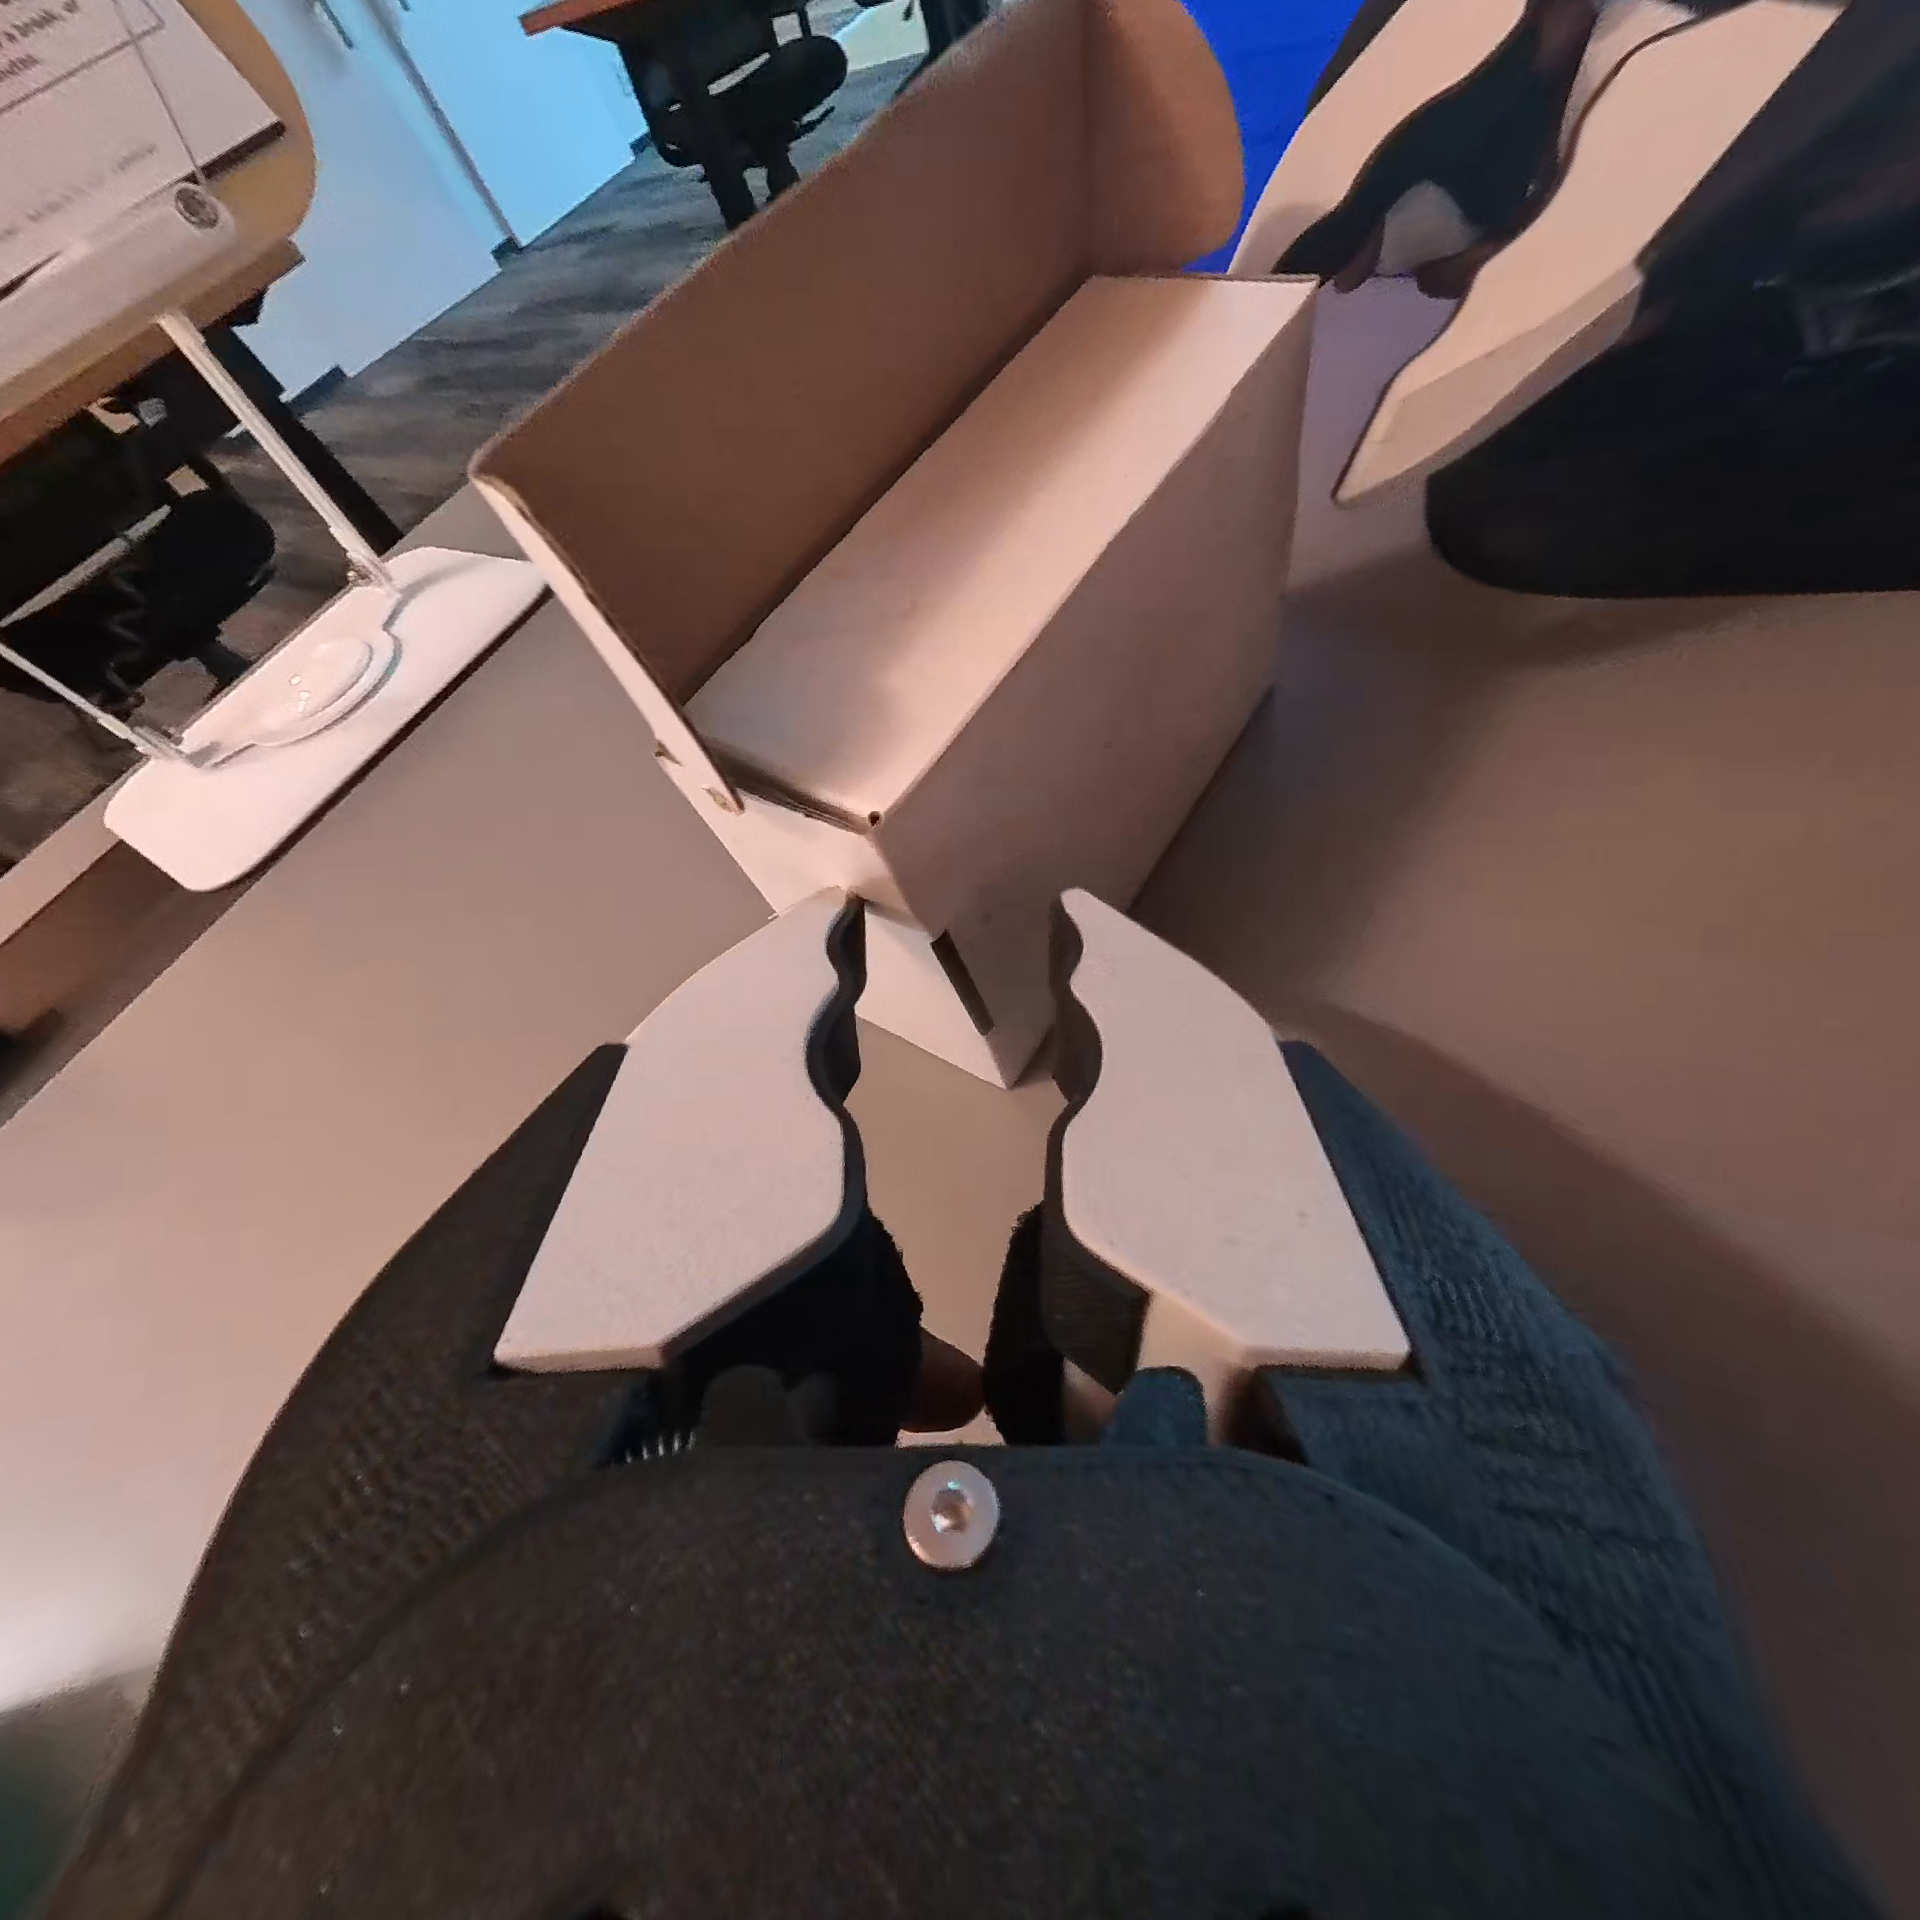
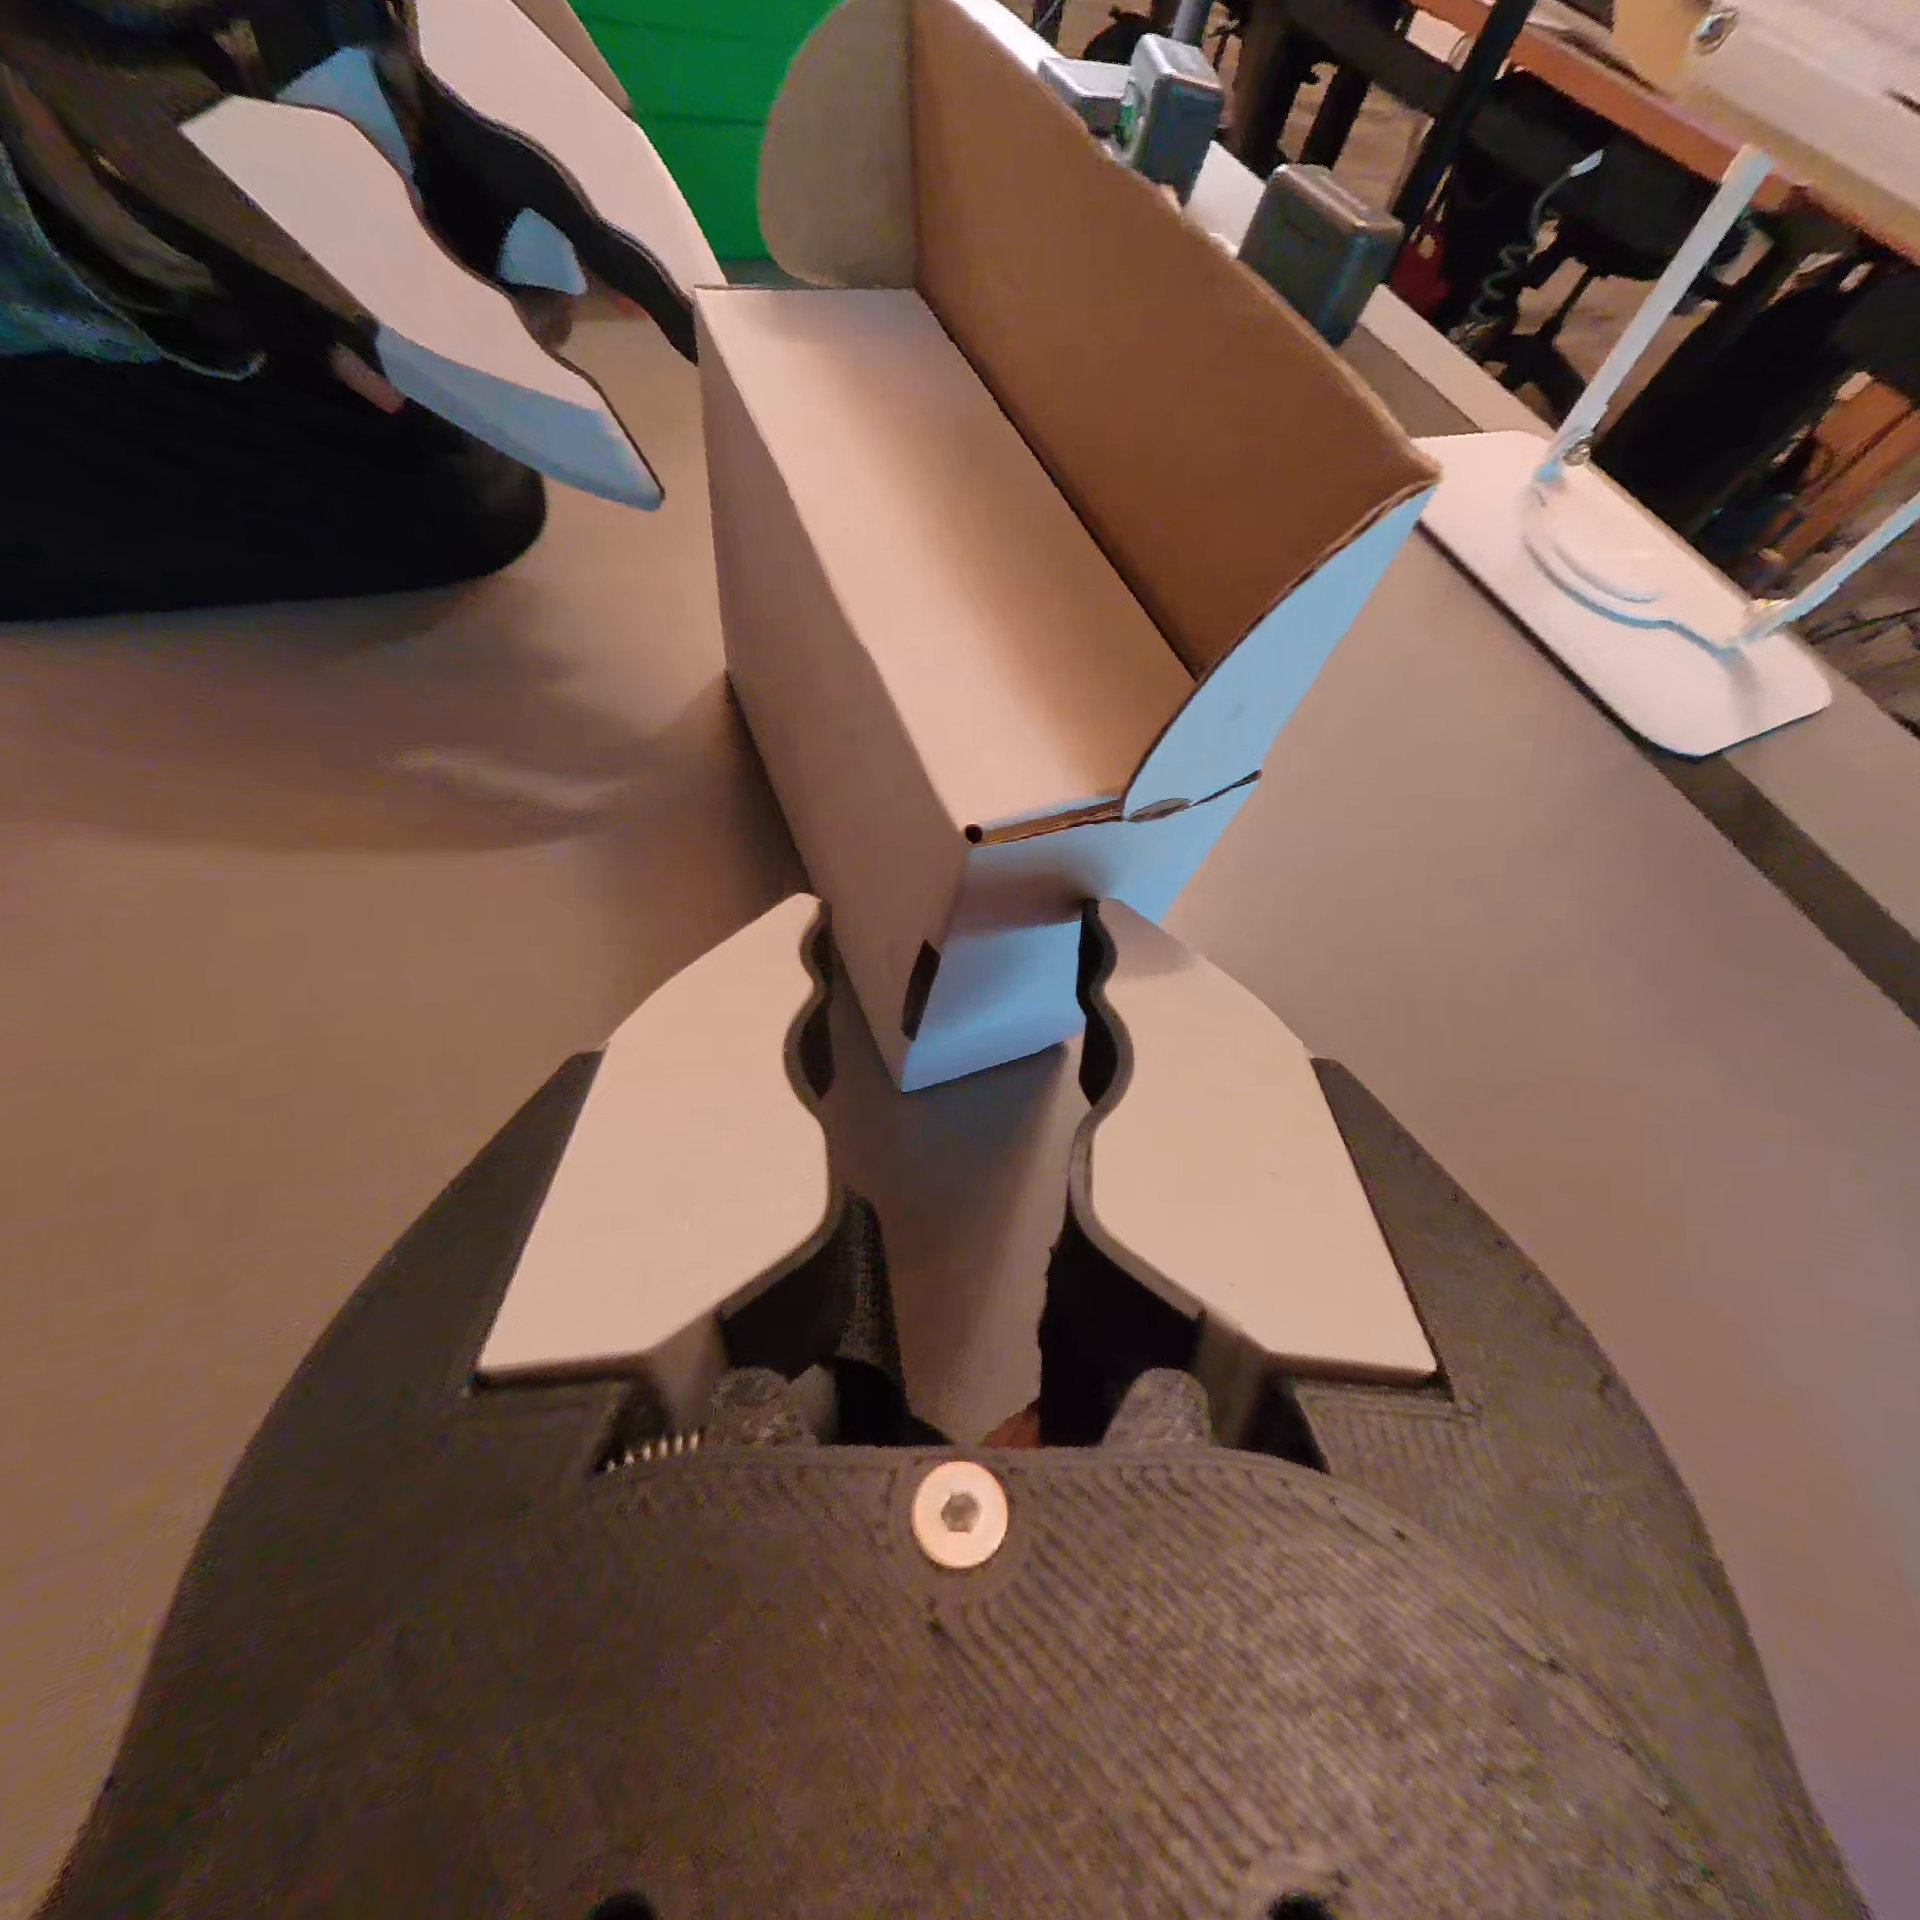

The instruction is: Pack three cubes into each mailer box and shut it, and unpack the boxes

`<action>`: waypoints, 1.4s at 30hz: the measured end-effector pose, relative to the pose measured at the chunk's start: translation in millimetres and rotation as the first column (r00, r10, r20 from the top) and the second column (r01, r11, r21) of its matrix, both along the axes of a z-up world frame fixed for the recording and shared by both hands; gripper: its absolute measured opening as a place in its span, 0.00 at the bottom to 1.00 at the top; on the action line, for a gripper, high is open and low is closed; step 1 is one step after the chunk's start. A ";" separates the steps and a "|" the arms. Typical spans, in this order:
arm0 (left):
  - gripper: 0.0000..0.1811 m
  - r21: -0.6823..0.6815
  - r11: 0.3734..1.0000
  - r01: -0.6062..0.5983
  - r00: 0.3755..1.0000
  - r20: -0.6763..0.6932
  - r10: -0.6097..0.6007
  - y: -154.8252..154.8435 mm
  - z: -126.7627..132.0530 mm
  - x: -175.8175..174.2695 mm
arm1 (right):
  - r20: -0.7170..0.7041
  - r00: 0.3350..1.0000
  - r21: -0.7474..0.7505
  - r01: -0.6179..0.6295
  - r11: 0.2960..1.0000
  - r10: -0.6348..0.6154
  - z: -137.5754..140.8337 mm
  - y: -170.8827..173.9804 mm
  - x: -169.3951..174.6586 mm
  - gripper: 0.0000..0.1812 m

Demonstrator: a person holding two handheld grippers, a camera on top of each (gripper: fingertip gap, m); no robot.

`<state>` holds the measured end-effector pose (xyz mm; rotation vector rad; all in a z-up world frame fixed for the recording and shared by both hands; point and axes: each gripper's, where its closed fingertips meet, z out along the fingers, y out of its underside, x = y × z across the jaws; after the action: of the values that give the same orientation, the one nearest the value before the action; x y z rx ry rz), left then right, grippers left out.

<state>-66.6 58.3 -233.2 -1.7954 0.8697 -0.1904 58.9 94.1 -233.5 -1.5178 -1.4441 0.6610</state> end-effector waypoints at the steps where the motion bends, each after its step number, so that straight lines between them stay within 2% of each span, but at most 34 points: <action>1: 0.18 -0.001 1.000 -0.006 1.000 0.005 0.006 0.9 0.0 -0.7 | -0.002 1.000 0.002 0.001 1.000 -0.001 0.2 1.5 -0.4 0.24; 4: 0.20 -0.022 1.000 -0.016 0.999 0.031 0.016 0.5 -0.5 -2.7 | -0.023 1.000 -0.026 0.001 1.000 -0.002 2.2 2.5 -0.1 0.26; 7: 0.32 0.019 0.999 -0.040 0.997 0.065 0.038 0.8 9.2 -8.9 | -0.057 0.998 -0.016 0.026 1.000 -0.027 9.9 5.7 6.0 0.32; 10: 0.41 0.088 0.996 -0.030 0.993 0.118 0.019 0.1 27.1 -7.7 | -0.121 0.992 0.003 0.024 1.000 -0.024 26.9 2.6 8.4 0.36; 12: 0.46 0.099 0.995 -0.031 0.994 0.112 0.020 3.4 31.5 -6.6 | -0.113 0.993 0.027 0.020 0.999 -0.017 31.3 0.7 6.0 0.39; 21: 0.42 0.105 0.993 0.048 0.994 0.097 -0.058 3.2 43.9 15.7 | -0.079 0.997 0.064 -0.010 0.998 0.015 35.4 -4.2 -6.3 0.37; 37: 0.40 0.100 0.993 0.062 0.997 0.039 -0.067 -0.3 36.4 17.9 | 0.021 1.000 0.104 -0.012 0.995 0.010 26.1 -3.8 -0.8 0.34; 42: 0.40 0.113 0.991 0.064 0.998 -0.022 -0.062 -1.7 26.8 18.1 | 0.072 0.997 0.163 -0.010 0.987 -0.002 20.7 -3.8 0.8 0.35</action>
<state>-48.5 56.6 -206.4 -1.6670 0.9332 -0.1619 59.7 90.3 -212.8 -1.4233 -1.5178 0.4818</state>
